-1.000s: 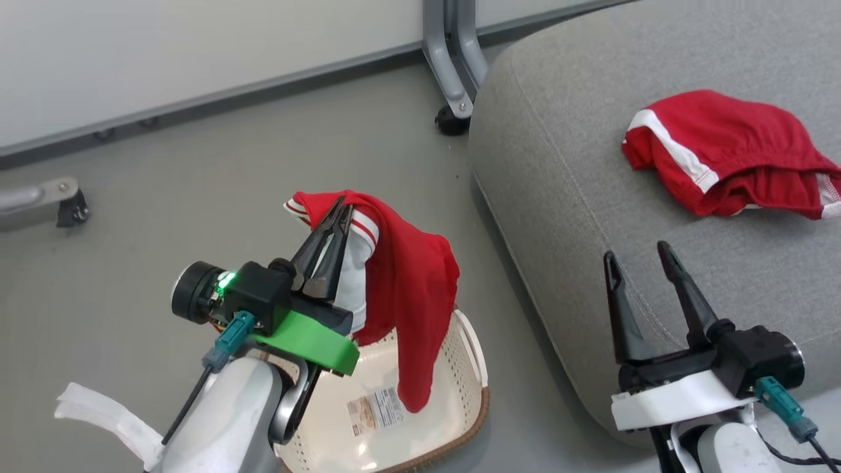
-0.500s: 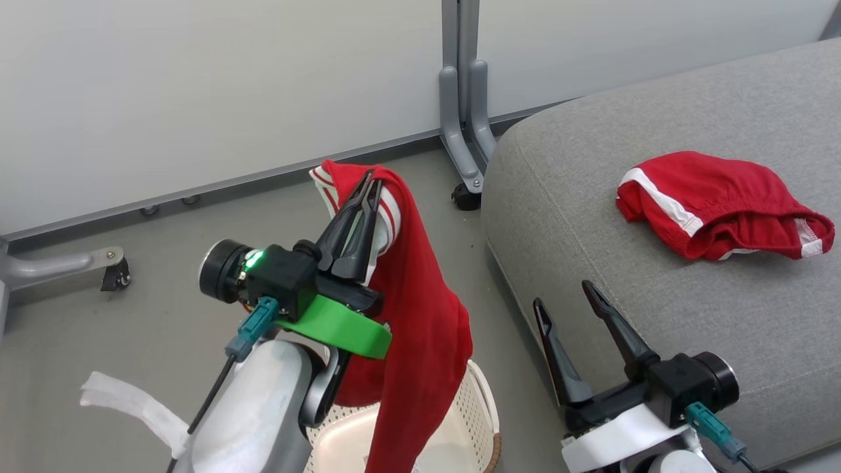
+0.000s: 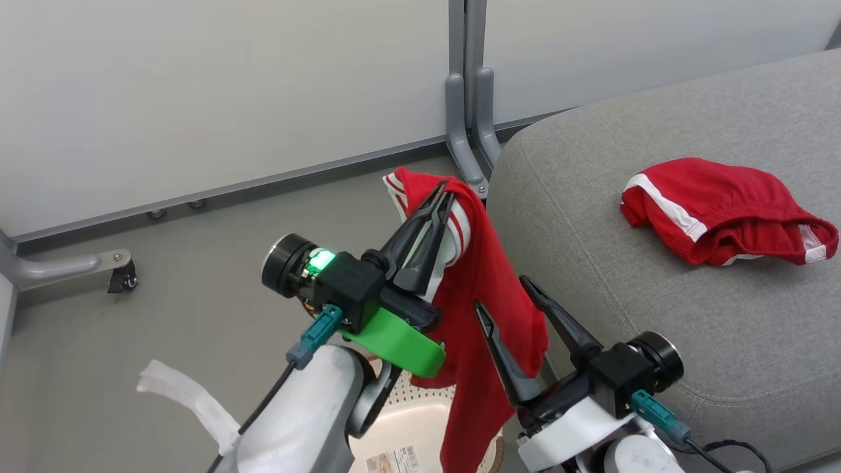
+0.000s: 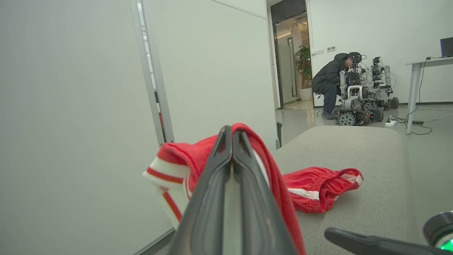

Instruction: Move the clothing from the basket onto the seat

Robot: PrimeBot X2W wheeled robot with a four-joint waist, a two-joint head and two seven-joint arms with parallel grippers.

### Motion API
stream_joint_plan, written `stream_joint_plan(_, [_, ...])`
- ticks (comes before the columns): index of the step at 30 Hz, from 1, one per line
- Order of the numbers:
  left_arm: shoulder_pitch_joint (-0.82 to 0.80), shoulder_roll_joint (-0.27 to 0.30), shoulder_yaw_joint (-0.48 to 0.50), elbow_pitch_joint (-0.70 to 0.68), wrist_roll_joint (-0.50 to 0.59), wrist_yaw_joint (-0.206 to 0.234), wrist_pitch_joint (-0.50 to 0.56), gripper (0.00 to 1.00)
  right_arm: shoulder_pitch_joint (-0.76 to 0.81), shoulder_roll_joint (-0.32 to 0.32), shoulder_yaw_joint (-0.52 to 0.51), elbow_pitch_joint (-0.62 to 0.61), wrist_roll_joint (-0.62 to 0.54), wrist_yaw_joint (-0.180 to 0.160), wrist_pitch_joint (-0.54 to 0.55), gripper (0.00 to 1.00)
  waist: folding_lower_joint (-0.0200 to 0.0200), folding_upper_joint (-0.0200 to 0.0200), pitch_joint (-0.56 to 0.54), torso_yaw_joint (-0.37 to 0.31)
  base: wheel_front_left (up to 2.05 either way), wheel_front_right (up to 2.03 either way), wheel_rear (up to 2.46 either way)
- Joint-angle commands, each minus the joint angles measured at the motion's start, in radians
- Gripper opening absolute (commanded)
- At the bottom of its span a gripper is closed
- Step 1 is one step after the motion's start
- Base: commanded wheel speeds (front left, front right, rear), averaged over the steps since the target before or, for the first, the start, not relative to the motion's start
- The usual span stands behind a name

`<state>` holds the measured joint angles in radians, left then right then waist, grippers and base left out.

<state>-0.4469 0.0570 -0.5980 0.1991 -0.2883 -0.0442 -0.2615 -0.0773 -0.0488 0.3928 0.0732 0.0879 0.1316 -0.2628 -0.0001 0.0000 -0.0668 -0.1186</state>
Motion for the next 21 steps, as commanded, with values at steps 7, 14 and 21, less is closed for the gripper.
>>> stream_joint_plan(7, [-0.031,-0.004,-0.074,-0.043,-0.003,0.008,0.009,0.0,-0.043,-0.003,-0.057,0.049,-0.035,-0.002,-0.003,1.0,0.0001,0.0,0.003,0.009,0.0,0.0,0.0])
stream_joint_plan(14, [-0.045,0.0,-0.096,-0.089,0.014,0.021,0.02,0.0,-0.048,-0.002,-0.056,0.102,-0.045,-0.002,-0.003,1.0,0.0001,0.0,0.005,0.023,0.0,0.0,0.0])
stream_joint_plan(21, [-0.027,0.03,-0.086,-0.082,0.012,0.032,0.021,0.0,-0.051,-0.002,-0.03,0.132,-0.014,-0.002,-0.003,0.0,0.0001,0.0,0.013,0.03,0.0,0.0,0.0])
